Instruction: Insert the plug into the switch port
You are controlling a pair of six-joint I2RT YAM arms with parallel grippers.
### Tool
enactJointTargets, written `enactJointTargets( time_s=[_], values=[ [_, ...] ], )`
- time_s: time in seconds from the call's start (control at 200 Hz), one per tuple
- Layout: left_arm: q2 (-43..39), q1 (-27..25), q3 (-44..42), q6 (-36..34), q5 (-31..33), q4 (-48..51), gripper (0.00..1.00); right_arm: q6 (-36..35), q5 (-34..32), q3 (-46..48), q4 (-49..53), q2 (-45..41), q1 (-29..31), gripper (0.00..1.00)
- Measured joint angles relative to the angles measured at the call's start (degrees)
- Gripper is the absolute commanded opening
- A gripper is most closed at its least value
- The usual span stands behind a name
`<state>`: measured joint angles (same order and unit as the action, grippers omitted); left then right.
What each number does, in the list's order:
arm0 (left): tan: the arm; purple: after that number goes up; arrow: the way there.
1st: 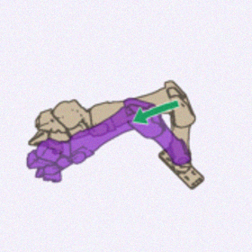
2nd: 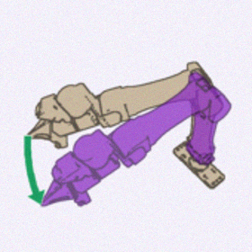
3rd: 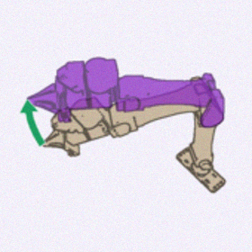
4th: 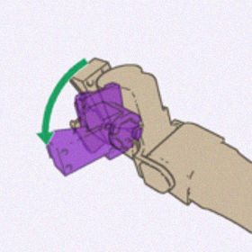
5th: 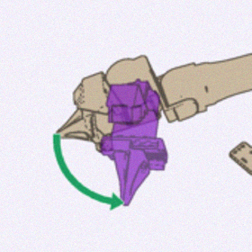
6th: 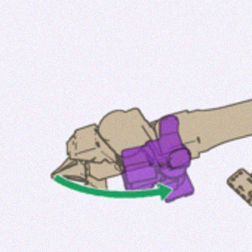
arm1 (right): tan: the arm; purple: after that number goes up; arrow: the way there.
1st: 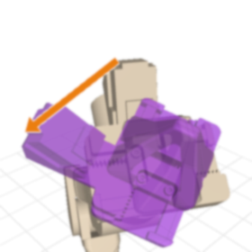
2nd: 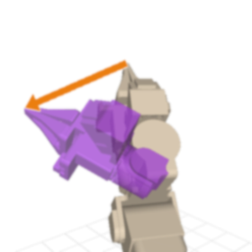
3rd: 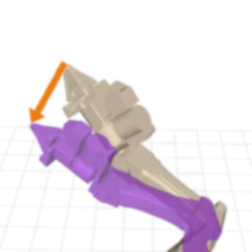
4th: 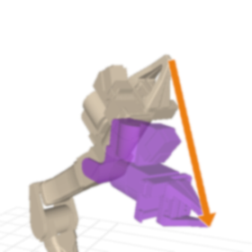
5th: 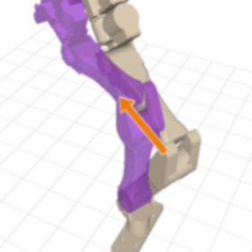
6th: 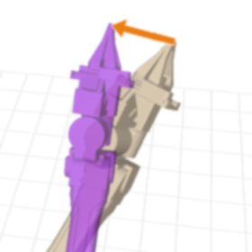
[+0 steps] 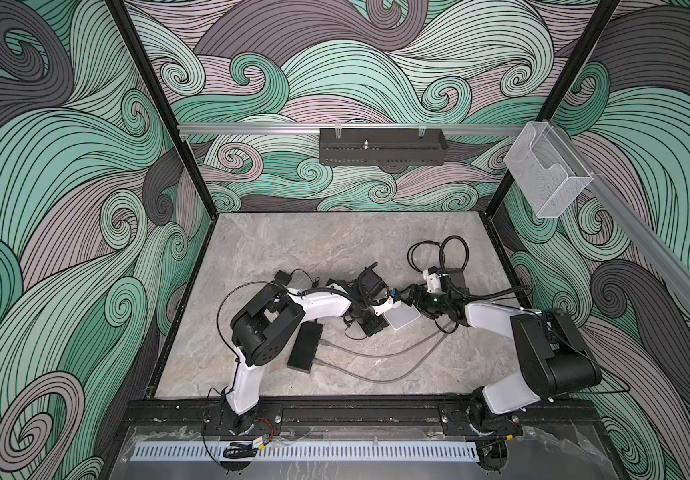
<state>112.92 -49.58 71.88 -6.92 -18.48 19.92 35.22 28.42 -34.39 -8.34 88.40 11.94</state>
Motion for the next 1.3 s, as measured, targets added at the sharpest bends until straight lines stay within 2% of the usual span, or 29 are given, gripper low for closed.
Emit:
enactJointTargets(
  time_s=[0.4,0.921,1.301],
  values=[
    [0.0,-0.2,0.0,0.1,0.0,1.3,0.00,2.3,-2.1,1.6,0.5,-4.2,1.6,0.80],
    [0.1,-0.4,0.0,0.1,-0.2,2.6,0.00,3.4,-3.4,4.0,-1.2,-4.3,2.8,0.80],
    [0.1,-0.4,0.0,0.2,-0.3,4.1,0.00,4.2,-9.7,3.5,0.2,-5.2,7.3,0.80]
  ],
)
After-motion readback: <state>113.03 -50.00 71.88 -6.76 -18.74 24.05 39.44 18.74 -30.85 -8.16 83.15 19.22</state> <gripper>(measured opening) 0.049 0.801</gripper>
